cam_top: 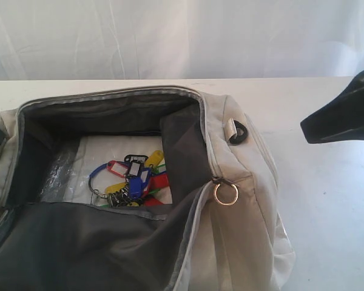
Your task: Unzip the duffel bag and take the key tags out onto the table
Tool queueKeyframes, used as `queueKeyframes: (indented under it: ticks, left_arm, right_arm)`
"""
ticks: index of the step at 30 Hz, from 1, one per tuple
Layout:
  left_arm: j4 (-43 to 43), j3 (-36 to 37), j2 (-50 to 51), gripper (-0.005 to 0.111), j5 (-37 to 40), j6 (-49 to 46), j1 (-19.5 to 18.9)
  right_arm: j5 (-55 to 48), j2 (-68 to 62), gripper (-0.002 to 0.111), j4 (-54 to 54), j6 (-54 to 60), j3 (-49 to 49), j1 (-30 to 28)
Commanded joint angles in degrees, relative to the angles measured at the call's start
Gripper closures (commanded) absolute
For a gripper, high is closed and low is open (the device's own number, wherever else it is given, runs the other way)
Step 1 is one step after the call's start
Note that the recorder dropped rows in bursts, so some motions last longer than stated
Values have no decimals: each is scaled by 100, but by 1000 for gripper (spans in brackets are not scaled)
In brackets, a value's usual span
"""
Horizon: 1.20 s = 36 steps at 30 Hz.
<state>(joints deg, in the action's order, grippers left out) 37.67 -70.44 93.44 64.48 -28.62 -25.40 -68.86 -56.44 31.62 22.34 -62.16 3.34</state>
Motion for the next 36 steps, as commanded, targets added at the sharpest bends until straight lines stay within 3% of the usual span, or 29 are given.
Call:
queueKeyframes:
  ticks: [1, 4, 6, 8, 10, 13, 15, 19, 23, 31, 36]
  left_arm:
    - [168, -491, -478, 42, 258, 324, -12]
    - [134, -852, -1322, 65, -282, 313, -56]
    - [616, -894, -2204, 105, -450, -124, 14]
    - [853, -894, -2874, 107, -308, -548, 351]
    - [648, -894, -3475, 107, -252, -642, 959]
    - [-722, -568, -4243, 107, -246, -124, 1898]
    - [-1772, 348, -4878, 107, -746, 528, 2288]
    - [-1965, 2139, -5781, 107, -1468, 735, 2391]
    - [-1591, 3178, -5858, 107, -1747, 631, 2391]
    - [-1045, 3996, -5745, 107, -2749, 304, 2391]
    - [-824, 3996, -5745, 107, -2743, 156, 2391]
  right_arm:
    - [-110, 38, 108, 199, 313, -43, 5]
    - [-108, 26, 108, 249, 347, -43, 5]
    - [-42, -116, 108, 926, 909, -64, 15]
    - [-69, -322, 108, 1118, 1057, -149, 154]
    - [-57, -583, 108, 897, 1087, -263, 367]
    - [25, -897, 108, 743, 1087, -518, 746]
    - [263, -1210, 108, 425, 1026, -832, 1267]
    - [391, -2024, 108, -591, 462, -1510, 2328]
    - [199, -3111, 108, -2067, -205, -2277, 3126]
    - [152, -4846, 108, -2141, 121, -3497, 3451]
    - [860, -5485, 101, -2165, 1807, -3664, 3640]
